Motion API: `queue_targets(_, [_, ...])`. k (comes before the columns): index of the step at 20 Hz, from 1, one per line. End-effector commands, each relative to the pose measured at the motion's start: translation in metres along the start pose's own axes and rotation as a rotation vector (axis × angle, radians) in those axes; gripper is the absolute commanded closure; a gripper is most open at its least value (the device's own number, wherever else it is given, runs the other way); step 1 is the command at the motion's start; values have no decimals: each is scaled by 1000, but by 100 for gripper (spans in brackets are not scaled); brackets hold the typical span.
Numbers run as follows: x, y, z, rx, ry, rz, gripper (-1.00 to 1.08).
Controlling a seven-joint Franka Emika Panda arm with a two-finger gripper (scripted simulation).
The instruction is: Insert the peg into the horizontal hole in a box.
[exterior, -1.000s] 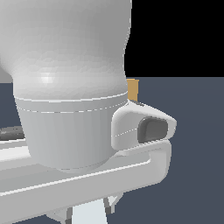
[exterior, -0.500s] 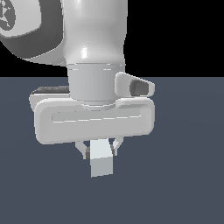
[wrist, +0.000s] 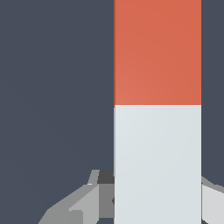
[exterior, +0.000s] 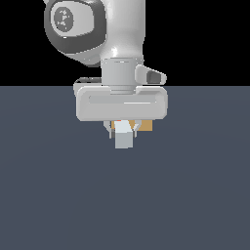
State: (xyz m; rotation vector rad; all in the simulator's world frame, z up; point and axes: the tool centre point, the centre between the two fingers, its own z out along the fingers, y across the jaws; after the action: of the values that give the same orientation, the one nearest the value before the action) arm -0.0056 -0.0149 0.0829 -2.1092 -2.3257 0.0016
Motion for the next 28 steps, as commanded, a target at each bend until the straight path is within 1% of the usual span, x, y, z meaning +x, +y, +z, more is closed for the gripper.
queue_targets(1, [20,8,-8,-2,-1,22,108])
queue_targets(7, [56,24,-19,-2,-1,58,108])
queue_targets(12, [73,32,-25,-2,-1,75,108])
queue_targets(16, [77,35,-26,-2,-1,79,108])
queue_targets(28, [76,36,-27,-4,0,77,108])
